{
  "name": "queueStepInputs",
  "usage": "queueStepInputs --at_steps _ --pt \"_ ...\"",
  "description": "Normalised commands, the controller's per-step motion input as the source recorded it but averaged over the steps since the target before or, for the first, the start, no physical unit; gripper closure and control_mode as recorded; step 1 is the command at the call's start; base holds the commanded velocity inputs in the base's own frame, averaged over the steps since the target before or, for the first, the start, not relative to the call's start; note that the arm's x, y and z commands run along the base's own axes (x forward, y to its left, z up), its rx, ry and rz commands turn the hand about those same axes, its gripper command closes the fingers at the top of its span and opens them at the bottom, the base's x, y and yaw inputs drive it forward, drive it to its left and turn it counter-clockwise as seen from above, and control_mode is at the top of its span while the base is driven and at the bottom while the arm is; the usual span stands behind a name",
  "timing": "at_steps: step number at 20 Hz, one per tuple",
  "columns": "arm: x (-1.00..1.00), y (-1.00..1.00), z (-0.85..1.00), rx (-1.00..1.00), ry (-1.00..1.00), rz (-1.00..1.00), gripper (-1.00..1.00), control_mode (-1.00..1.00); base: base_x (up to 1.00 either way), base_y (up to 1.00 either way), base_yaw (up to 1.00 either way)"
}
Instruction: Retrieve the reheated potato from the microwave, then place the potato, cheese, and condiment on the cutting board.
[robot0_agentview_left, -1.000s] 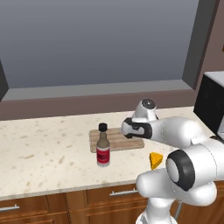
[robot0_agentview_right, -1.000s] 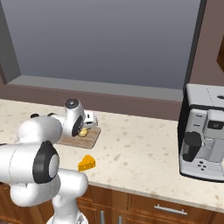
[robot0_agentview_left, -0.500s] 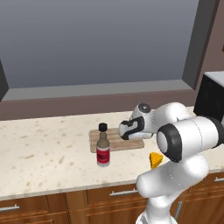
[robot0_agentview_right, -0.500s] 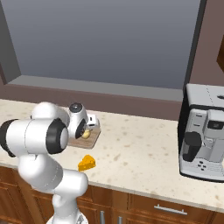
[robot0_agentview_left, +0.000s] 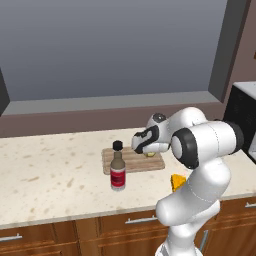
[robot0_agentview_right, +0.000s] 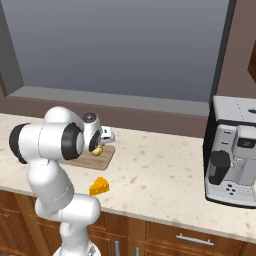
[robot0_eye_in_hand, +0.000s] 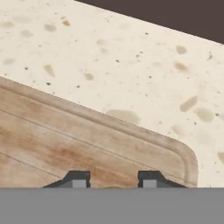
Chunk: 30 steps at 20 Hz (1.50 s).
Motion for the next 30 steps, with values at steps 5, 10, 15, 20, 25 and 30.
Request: queueStepInputs --at_steps 5,10,15,20,25,30 --pt "-0.03 0.00 -0.48 0.00 0.00 0.00 1.00 -1.00 0.00 0.00 0.00" --pt "0.01 0.00 -0.31 0.00 0.00 0.00 -1.00 -1.00 0.00 0.00 0.00" --pt "-0.06 -0.01 -0.03 0.00 -0.02 0.00 -1.00 -1.00 0.00 0.00 0.00" --pt "-0.05 -0.01 0.19 0.00 -0.09 0.00 -1.00 -1.00 0.00 0.00 0.00" --pt "0.00 0.00 0.31 0.00 -0.06 0.00 -1.00 -1.00 0.00 0.00 0.00" --pt "-0.32 -0.08 0.34 0.00 -0.02 -0.01 -1.00 -1.00 0.00 0.00 0.00"
